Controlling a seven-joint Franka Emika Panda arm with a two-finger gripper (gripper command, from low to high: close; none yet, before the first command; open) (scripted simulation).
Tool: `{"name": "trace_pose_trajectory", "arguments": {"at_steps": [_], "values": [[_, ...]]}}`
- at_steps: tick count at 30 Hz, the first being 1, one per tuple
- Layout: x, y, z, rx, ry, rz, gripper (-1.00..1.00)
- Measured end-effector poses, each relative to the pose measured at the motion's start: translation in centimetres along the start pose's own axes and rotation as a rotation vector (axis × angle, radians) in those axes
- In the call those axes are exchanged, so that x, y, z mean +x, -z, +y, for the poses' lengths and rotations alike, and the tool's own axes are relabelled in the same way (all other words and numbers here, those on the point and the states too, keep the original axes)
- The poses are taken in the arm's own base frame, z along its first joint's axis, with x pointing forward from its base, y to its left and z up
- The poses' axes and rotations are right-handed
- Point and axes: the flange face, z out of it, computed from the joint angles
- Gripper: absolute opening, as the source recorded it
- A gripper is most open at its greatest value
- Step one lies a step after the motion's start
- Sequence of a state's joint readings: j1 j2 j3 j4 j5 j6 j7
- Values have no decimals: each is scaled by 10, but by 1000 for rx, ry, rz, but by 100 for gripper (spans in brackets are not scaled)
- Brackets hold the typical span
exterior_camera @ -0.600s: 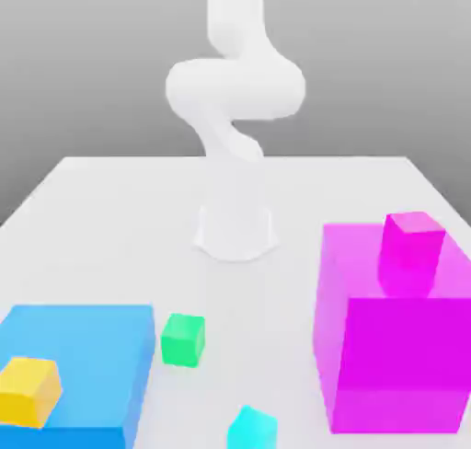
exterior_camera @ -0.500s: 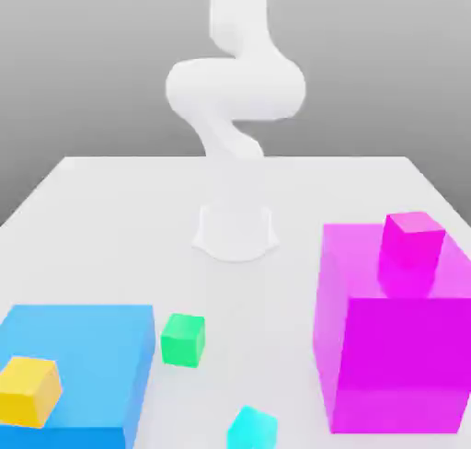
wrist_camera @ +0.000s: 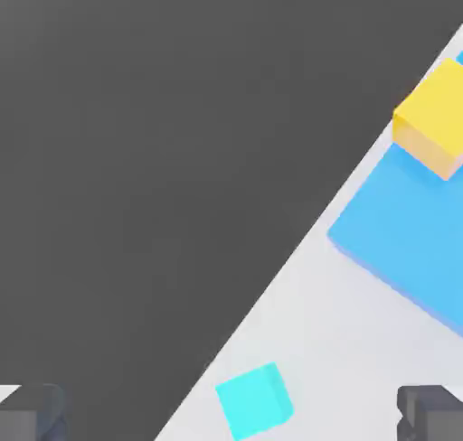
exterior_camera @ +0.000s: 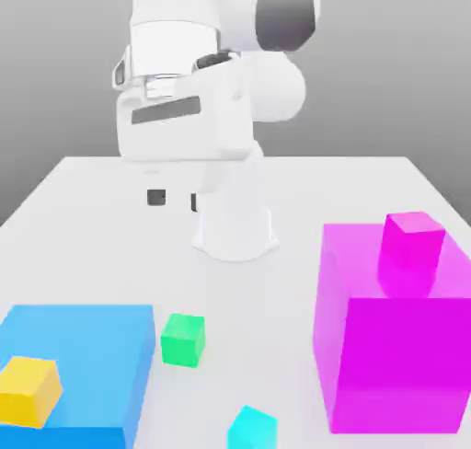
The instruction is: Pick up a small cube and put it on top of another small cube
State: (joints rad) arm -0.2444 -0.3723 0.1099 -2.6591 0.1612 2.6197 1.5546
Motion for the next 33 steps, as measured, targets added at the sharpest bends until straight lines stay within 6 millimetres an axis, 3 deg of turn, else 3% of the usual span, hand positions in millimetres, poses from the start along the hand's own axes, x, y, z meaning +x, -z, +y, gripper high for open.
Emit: {"name": "trace_pose_trajectory", "arguments": {"at_steps": [8, 15, 22, 23, 29, 33], "values": [[29, -93, 67, -163, -386, 75, 0], [53, -151, 138, -275, -702, 184, 0], [59, -204, 159, -284, -730, 193, 0], [59, -211, 163, -285, -730, 194, -100], [59, -215, 165, -283, -730, 193, -100], [58, -195, 155, -281, -728, 194, -100]]}}
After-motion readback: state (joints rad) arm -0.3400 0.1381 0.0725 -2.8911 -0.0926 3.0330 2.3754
